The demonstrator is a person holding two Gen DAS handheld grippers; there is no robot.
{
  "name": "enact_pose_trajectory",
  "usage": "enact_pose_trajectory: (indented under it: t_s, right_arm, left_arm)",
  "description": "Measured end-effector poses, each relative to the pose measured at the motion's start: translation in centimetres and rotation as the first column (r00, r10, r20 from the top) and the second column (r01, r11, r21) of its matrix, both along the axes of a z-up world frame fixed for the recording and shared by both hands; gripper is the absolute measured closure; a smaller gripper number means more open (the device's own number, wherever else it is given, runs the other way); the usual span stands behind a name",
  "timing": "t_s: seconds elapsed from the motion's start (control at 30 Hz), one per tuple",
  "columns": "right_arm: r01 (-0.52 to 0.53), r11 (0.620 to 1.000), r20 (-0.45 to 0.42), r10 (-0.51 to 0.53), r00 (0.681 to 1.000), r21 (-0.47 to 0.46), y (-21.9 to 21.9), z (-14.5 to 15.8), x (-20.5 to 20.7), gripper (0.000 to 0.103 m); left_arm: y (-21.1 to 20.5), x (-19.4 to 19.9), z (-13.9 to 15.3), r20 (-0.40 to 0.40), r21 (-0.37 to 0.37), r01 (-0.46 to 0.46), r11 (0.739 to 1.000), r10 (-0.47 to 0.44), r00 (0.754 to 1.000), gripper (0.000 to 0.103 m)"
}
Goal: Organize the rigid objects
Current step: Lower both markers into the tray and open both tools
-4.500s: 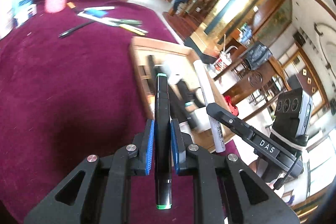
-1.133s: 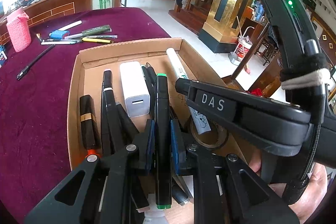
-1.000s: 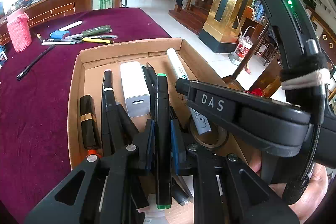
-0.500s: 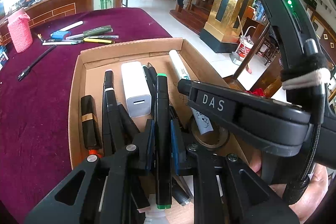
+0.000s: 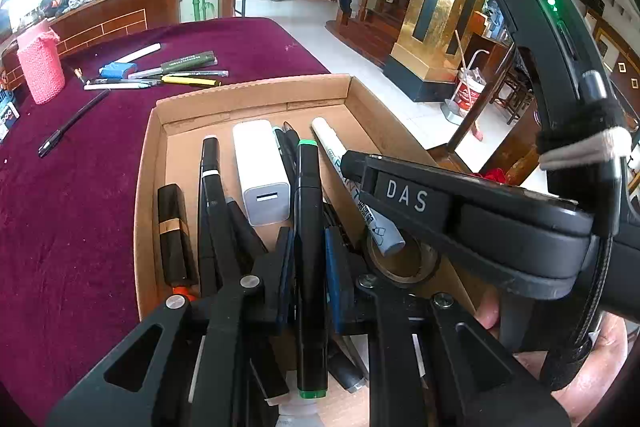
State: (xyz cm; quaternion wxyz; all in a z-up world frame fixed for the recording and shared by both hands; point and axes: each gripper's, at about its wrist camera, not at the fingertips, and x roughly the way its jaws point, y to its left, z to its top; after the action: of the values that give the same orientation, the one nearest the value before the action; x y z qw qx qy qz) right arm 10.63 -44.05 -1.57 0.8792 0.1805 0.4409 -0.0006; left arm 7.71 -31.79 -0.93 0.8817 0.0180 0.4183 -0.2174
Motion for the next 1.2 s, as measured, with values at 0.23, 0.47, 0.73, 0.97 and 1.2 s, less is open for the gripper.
enact_pose_trajectory:
  t_s: [0.23,0.47,0.73,0.97,1.2]
  right_arm:
    - [0.000,1.000,0.001,0.000,1.000,0.002,0.0,0.1,0.0,0.089]
    - [0.007,1.000,0.008,-0.007,1.000,-0.001,0.0,0.2,-0.2,0.088]
    - [0.010,1.000,0.016,-0.010,1.000,-0.007,0.0,0.3,-0.3,0.084]
    - [0.016,1.000,0.020,-0.015,1.000,-0.007,0.0,0.3,-0.4,0.081]
    - [0.019,1.000,0.024,-0.019,1.000,-0.009,0.0,0.4,-0.6,0.078]
  left_arm:
    - [0.0,-0.2,0.0,0.007,0.006,-0.003,1.000,0.003,1.000,0.090]
    - [0.0,-0.5,0.1,0.021,0.013,-0.005,1.000,0.005,1.000,0.090]
    - [-0.3,-1.1,0.5,0.061,0.032,-0.005,0.999,0.003,0.998,0.090]
    - [-0.3,-1.2,0.7,0.072,0.035,-0.008,0.999,0.005,0.997,0.090]
    - [-0.3,-1.5,0.7,0.078,0.038,-0.011,0.999,0.008,0.997,0.090]
